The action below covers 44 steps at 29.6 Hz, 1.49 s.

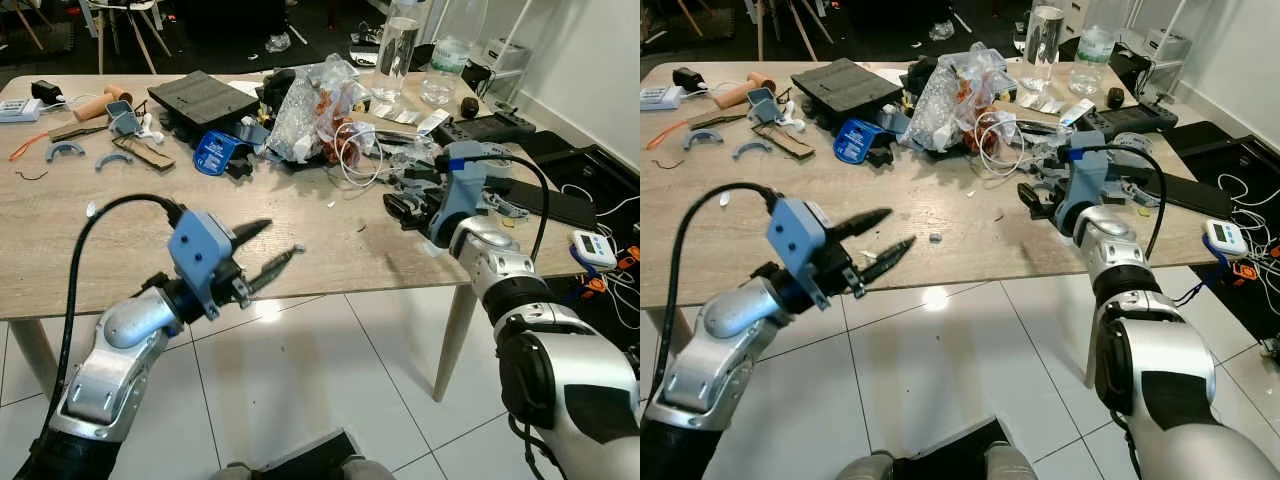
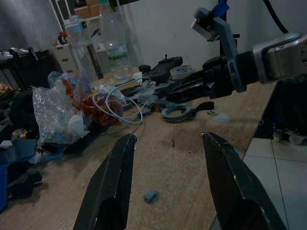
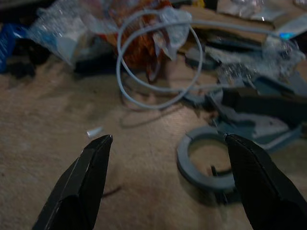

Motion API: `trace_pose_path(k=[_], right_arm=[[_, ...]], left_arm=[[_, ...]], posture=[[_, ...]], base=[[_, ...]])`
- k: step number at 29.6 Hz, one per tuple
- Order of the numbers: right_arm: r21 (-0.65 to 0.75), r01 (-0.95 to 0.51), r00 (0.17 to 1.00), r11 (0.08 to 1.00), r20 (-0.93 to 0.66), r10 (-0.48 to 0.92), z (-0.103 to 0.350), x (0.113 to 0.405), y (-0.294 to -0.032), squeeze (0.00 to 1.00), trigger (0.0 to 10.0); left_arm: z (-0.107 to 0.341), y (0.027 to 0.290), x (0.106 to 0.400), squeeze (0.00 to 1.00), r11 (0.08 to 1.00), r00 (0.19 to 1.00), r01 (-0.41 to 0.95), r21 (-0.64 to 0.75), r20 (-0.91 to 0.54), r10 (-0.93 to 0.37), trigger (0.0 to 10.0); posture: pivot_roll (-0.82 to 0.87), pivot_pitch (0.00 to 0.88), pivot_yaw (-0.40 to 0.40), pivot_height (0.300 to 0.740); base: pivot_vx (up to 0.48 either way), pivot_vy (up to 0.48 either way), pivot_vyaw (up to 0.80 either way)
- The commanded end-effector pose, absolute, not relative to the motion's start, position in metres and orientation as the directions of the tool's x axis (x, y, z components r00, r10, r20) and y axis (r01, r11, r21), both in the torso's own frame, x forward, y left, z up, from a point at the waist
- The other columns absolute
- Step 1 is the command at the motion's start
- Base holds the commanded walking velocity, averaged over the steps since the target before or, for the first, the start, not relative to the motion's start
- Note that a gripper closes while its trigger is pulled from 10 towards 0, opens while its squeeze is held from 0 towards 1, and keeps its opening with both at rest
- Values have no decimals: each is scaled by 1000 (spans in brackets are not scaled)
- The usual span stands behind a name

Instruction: Picking trash to rubbish bin

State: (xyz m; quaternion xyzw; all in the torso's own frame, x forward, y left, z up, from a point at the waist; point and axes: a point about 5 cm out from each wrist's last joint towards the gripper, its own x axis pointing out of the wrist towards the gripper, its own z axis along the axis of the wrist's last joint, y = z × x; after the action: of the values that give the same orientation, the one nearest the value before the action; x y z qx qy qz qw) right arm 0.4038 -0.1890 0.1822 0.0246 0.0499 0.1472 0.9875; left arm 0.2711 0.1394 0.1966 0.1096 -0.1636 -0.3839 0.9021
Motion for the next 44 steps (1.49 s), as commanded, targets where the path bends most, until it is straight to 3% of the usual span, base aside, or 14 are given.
trace_pose_path(k=[1, 21, 44], right_arm=[[79, -291, 951, 954, -82, 297, 182, 404, -187, 0, 10000], [58, -300, 949, 952, -81, 304, 184, 406, -180, 0, 10000], [31, -328, 938, 944, -107, 330, 181, 404, -178, 0, 10000]], left_arm=[[194, 139, 272, 0, 685, 660, 654, 321, 202, -724, 10000], [200, 144, 278, 0, 759, 716, 585, 285, 258, -649, 10000], [198, 144, 279, 0, 778, 729, 568, 269, 276, -627, 10000]], posture=[[-2, 98, -13, 740], [0, 101, -19, 740], [-12, 110, -42, 740]], base=[[0, 0, 0], [0, 0, 0], [336, 0, 0]])
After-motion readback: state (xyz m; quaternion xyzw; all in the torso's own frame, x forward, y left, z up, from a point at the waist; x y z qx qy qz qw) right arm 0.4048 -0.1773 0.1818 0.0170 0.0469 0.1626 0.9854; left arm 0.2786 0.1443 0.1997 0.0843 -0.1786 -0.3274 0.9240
